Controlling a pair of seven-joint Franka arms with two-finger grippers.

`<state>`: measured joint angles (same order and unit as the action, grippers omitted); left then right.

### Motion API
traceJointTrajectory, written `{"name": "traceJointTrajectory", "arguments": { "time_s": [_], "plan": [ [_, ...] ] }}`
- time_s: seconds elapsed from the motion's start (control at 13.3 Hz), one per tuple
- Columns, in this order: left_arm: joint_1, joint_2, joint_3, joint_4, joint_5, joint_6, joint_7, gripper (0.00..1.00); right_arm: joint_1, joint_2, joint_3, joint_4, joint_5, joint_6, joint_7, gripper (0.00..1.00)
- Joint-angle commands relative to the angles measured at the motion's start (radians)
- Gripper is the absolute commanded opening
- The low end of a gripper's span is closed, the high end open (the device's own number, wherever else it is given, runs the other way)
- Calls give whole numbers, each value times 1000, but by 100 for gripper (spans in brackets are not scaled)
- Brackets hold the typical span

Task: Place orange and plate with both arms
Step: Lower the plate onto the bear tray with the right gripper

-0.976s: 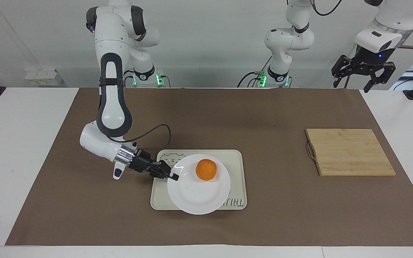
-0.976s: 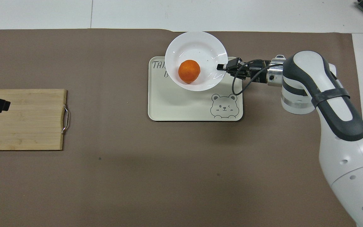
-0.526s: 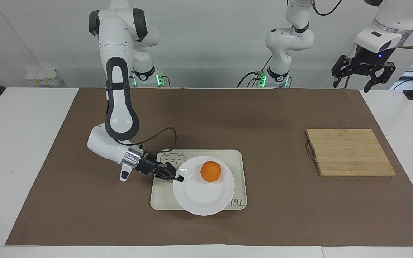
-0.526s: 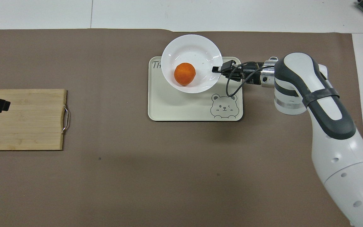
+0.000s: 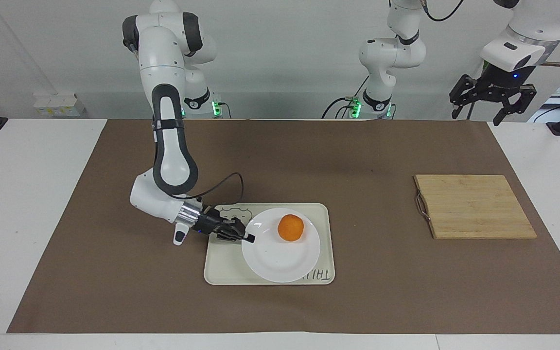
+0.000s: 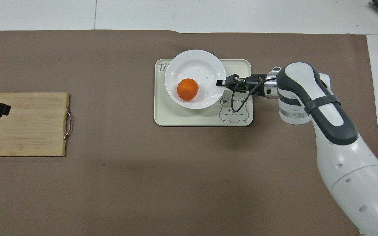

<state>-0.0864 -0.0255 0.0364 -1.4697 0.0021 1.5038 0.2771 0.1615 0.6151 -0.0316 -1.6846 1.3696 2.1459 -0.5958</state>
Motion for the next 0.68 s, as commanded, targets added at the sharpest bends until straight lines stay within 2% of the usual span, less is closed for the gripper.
{"name": "traceJointTrajectory", "arguments": {
  "time_s": [0.0, 0.6],
  "plan": [
    [13, 4, -9, 20, 9, -22, 7, 100, -27, -49, 6, -69, -14, -40, -55, 0],
    [13, 4, -9, 20, 9, -22, 7, 100, -27, -61, 2, -106, -56, -24, -76, 0]
  ]
}}
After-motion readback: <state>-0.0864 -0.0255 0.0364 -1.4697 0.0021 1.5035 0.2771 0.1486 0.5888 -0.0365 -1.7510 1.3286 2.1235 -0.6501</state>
